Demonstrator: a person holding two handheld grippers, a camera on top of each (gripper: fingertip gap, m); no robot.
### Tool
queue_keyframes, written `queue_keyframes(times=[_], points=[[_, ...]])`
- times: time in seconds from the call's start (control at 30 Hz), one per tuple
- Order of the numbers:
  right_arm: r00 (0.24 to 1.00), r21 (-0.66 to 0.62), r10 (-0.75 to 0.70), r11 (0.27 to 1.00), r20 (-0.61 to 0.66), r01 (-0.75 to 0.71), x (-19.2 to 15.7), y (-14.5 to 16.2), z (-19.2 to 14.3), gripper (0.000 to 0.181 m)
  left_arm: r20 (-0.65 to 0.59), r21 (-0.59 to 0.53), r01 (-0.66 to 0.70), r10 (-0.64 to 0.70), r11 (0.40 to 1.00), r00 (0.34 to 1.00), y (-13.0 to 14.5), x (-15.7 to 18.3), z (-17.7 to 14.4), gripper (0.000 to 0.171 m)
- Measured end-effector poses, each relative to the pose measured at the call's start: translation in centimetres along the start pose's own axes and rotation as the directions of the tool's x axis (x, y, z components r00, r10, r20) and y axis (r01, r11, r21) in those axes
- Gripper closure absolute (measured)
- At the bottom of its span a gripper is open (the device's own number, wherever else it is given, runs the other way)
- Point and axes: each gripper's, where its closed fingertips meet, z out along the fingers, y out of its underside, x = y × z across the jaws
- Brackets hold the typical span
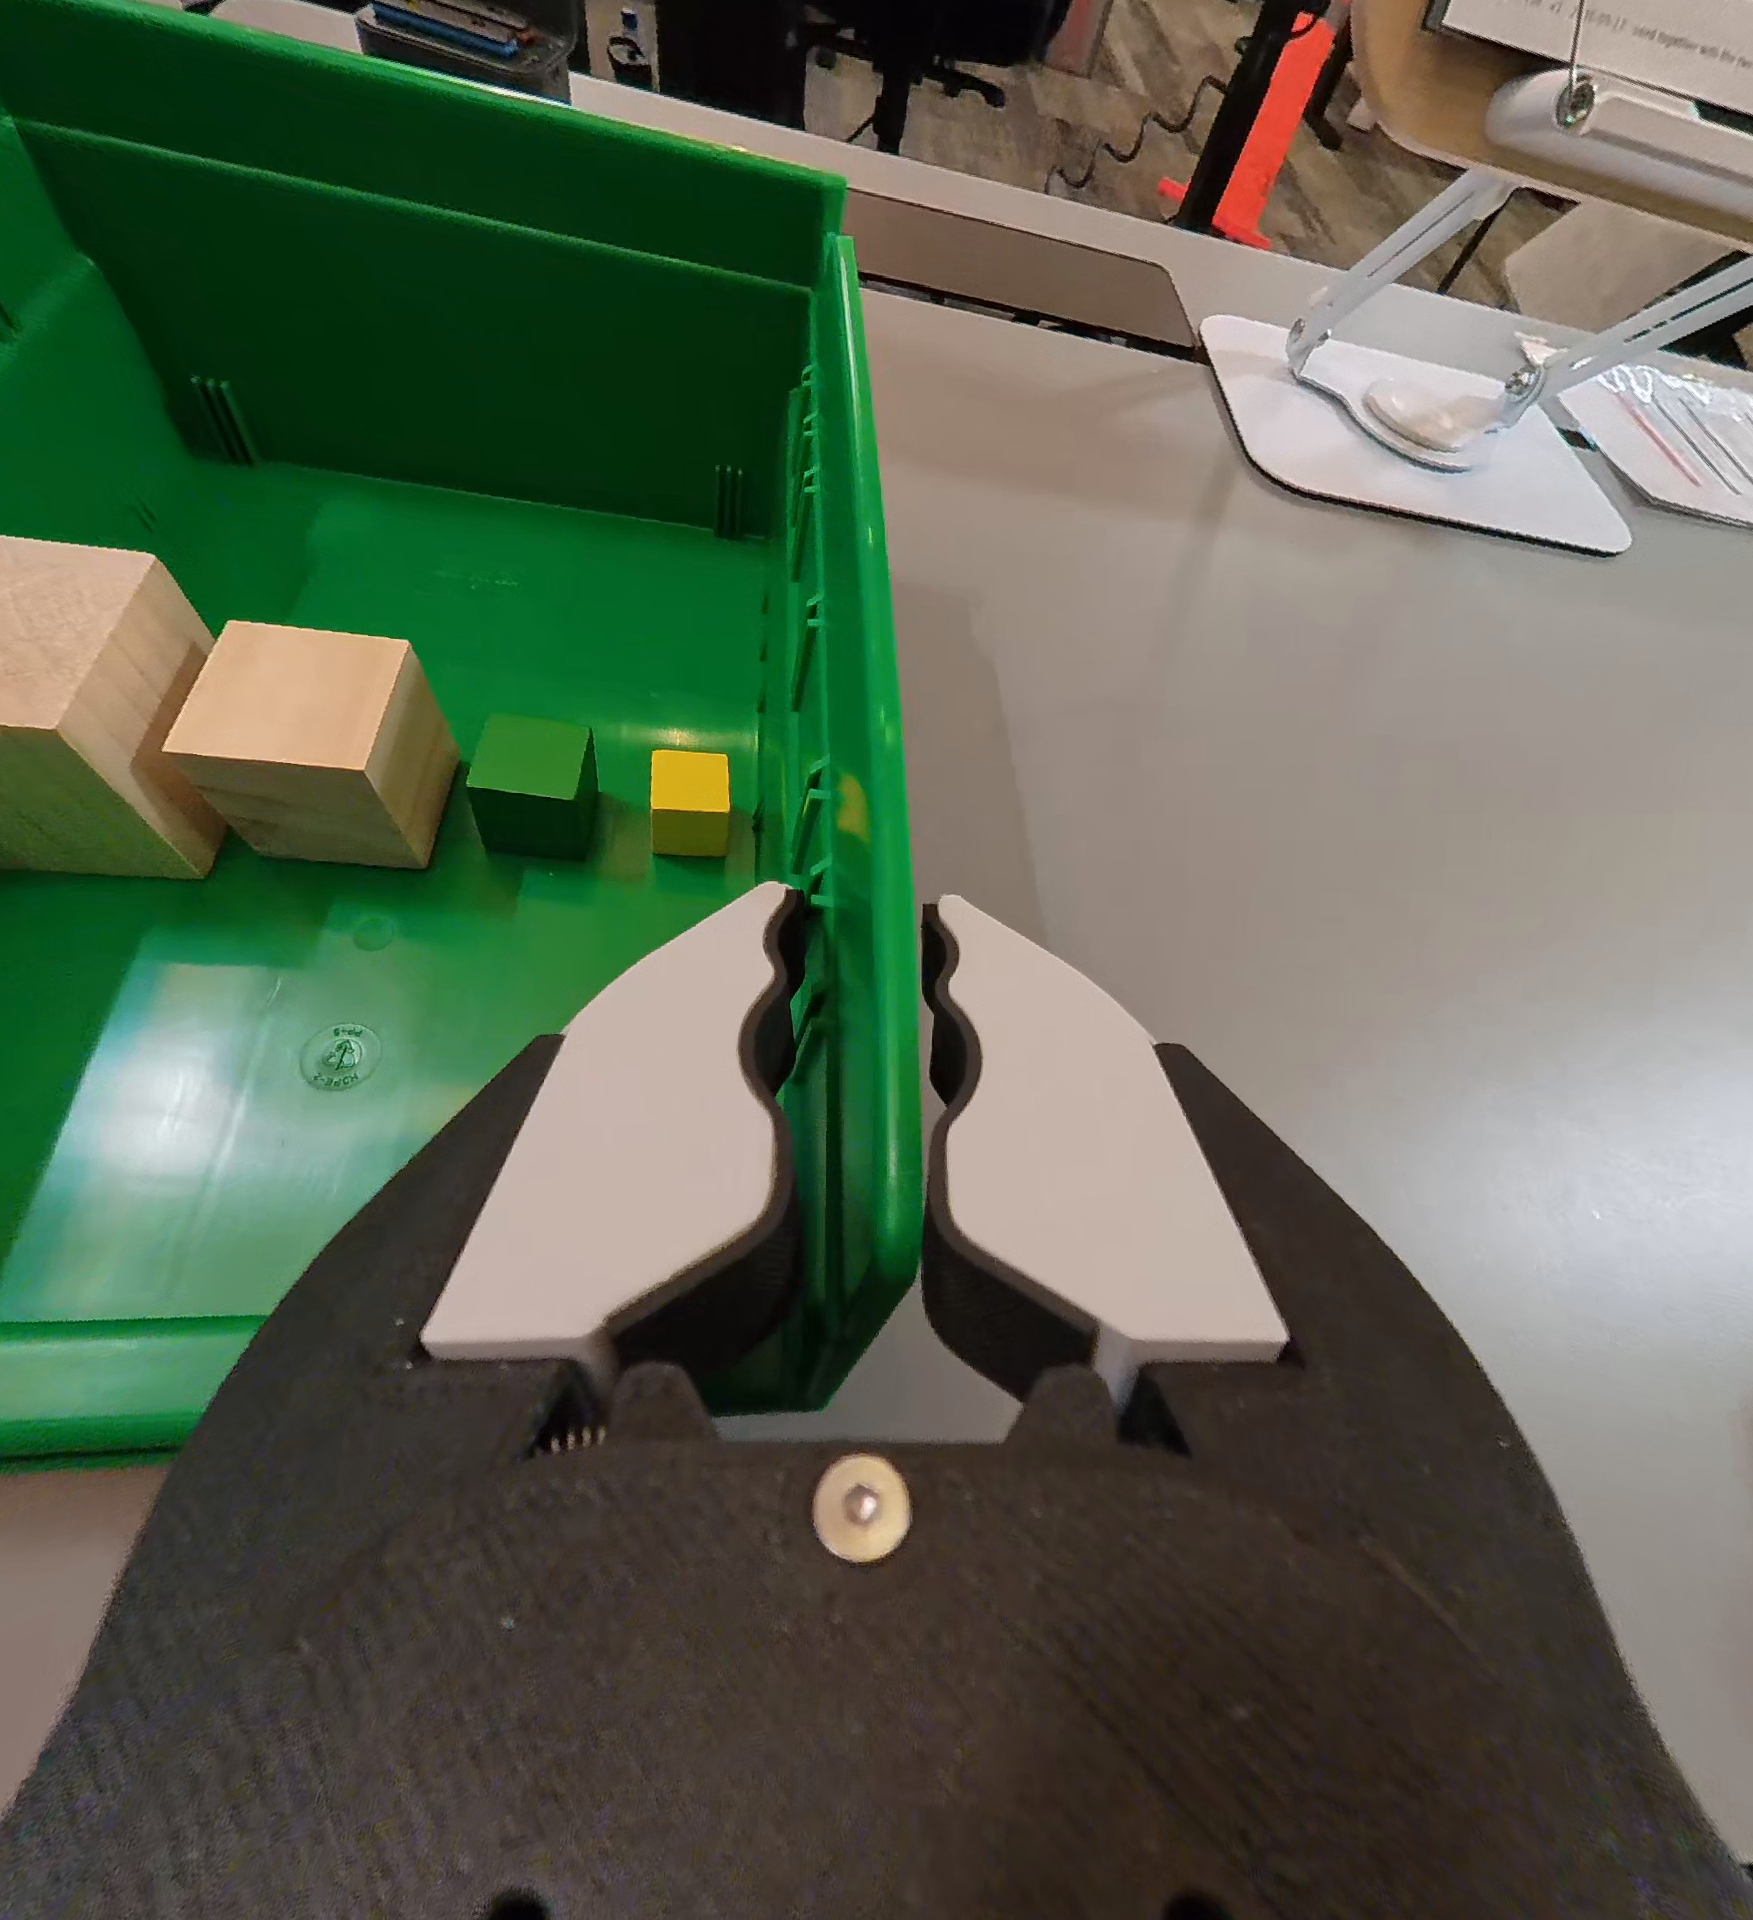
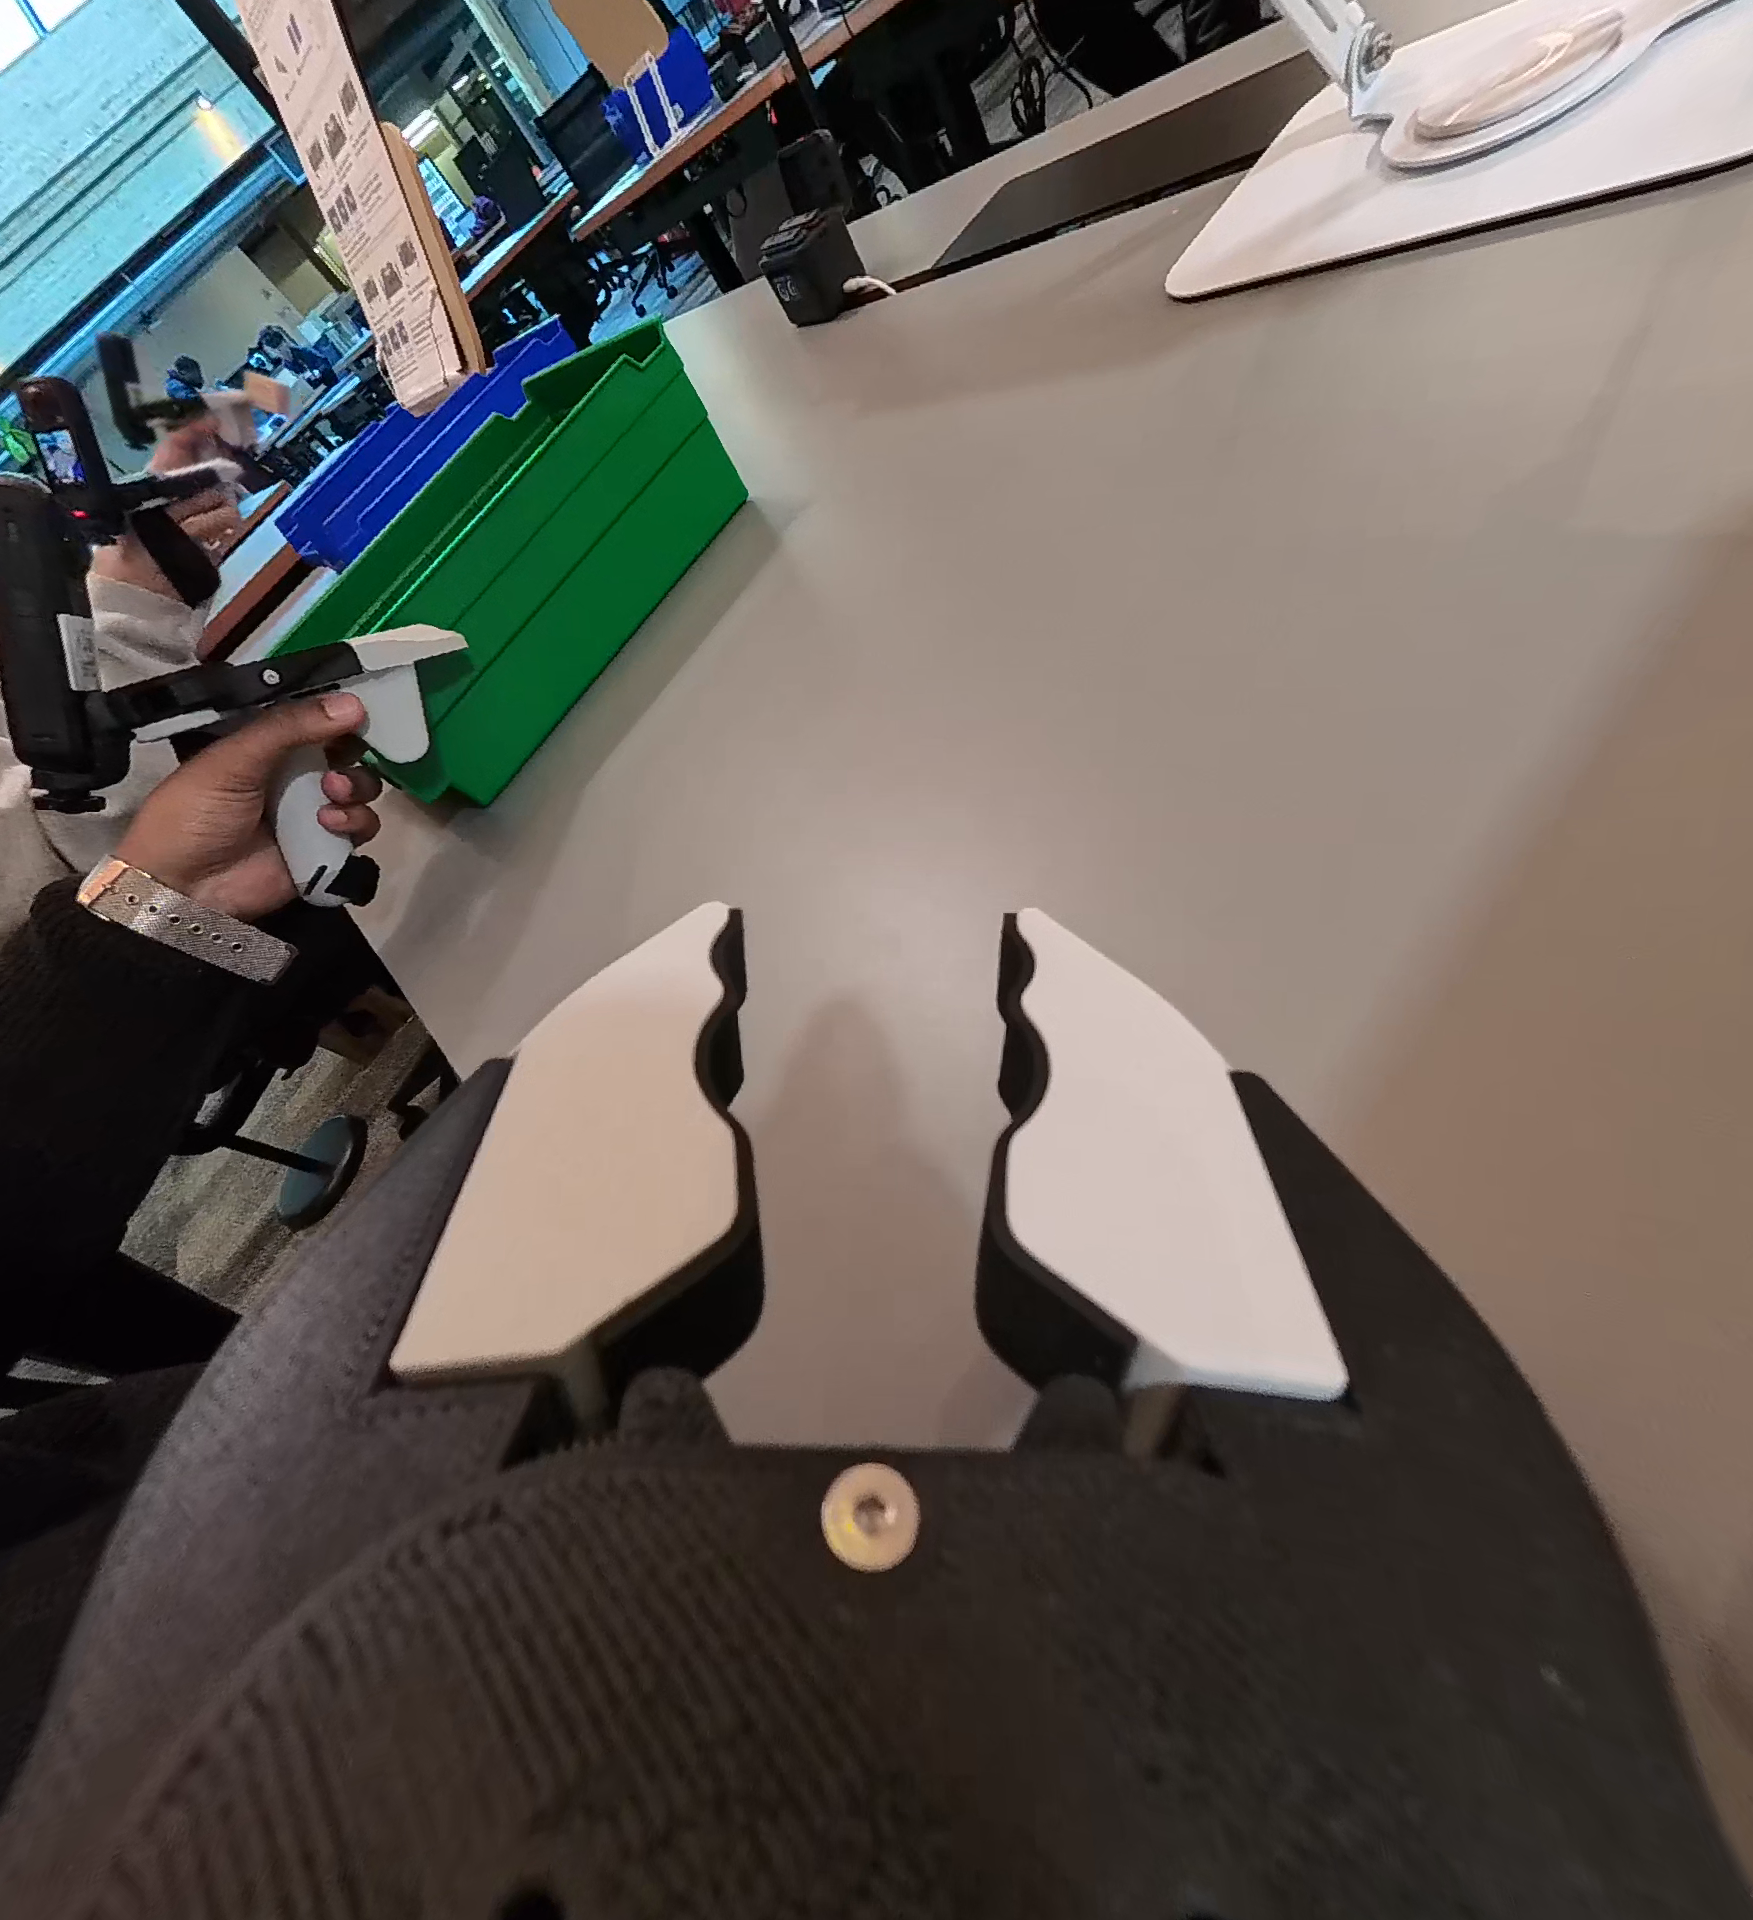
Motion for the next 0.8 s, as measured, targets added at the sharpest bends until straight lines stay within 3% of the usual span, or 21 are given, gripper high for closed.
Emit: queue_keyframes(times=[0.43,0.63,0.73,0.8], points=[[1.0,-0.008,0.002,1.0,0.005,-0.002,-0.1,0.1,0.1,0.133,-0.034,-0.011,0.015,-0.016,1.0,0.999,-0.3,0.1,-0.3,0.145],[0.999,0.008,0.041,0.999,0.005,-0.041,0.3,0.0,-0.1,0.134,0.048,0.116,-0.072,0.067,0.991,0.997,-3.9,-1.5,-4.7,0.138],[0.997,0.02,0.076,0.997,0.018,-0.077,0.3,0.0,-0.2,0.134,0.015,0.102,-0.204,0.204,0.974,0.979,-5.4,-2.2,-6.3,0.122],[0.997,0.012,0.076,0.997,0.013,-0.076,0.4,0.1,-0.1,0.135,-0.042,-0.028,-0.345,0.344,0.938,0.938,-5.2,-3.0,-6.1,0.098]])
